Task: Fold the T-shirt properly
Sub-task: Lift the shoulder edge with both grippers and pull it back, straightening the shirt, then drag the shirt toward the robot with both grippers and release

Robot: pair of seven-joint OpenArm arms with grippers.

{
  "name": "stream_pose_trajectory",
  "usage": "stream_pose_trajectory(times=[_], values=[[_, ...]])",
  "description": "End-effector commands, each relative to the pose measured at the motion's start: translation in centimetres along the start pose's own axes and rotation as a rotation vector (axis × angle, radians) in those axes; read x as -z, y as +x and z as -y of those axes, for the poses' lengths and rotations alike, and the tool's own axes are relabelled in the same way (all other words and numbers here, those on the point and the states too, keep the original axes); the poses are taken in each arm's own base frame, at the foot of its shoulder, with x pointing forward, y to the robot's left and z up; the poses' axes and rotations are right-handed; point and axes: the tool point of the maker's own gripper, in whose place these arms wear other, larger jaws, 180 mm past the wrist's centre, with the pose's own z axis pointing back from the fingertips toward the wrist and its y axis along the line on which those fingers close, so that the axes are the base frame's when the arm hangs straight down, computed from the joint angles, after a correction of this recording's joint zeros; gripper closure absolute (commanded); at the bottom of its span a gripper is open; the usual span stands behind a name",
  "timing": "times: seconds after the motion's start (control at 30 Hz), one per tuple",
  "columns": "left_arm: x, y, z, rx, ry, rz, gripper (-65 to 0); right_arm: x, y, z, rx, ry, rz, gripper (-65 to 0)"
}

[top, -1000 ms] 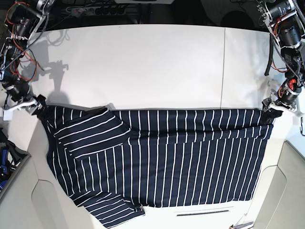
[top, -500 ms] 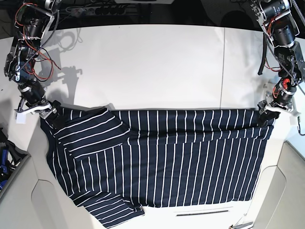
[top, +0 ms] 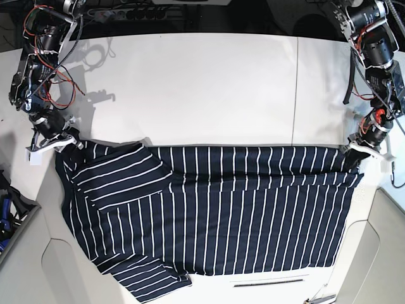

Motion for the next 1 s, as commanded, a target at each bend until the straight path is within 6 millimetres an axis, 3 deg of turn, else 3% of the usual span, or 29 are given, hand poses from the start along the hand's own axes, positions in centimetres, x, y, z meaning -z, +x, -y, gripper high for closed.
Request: stream_pose_trajectory(times=[0.0, 0.2, 0.3, 0.63, 0.97], values=[[-0.5, 3.7, 0.2, 0.046, -0.022, 0.078, 0.0, -0.5, 2.7, -0.9, -0.035, 0.033, 0.058, 0.0], [-2.2, 5.2, 0.9, 0.137, -0.036, 0.032, 0.0, -2.5, 4.1, -2.0, -0.066, 0.060, 0.027, 0.0], [-3.3, 4.8, 1.4, 0.177, -0.041, 0.007, 0.0, -3.1, 4.3, -2.5, -0.070, 0.082, 0.029, 0.0], [-7.1, -0.2, 1.3, 0.255, -0.040, -0.101, 0.0, -6.8, -0.2, -1.1, -0.096, 0.035, -0.051, 0.0], [-11.9, -2.8, 2.3, 0.381, -0.040, -0.168, 0.0, -12.0, -3.7, 0.1, -0.185, -0.026, -0.151, 0.0]])
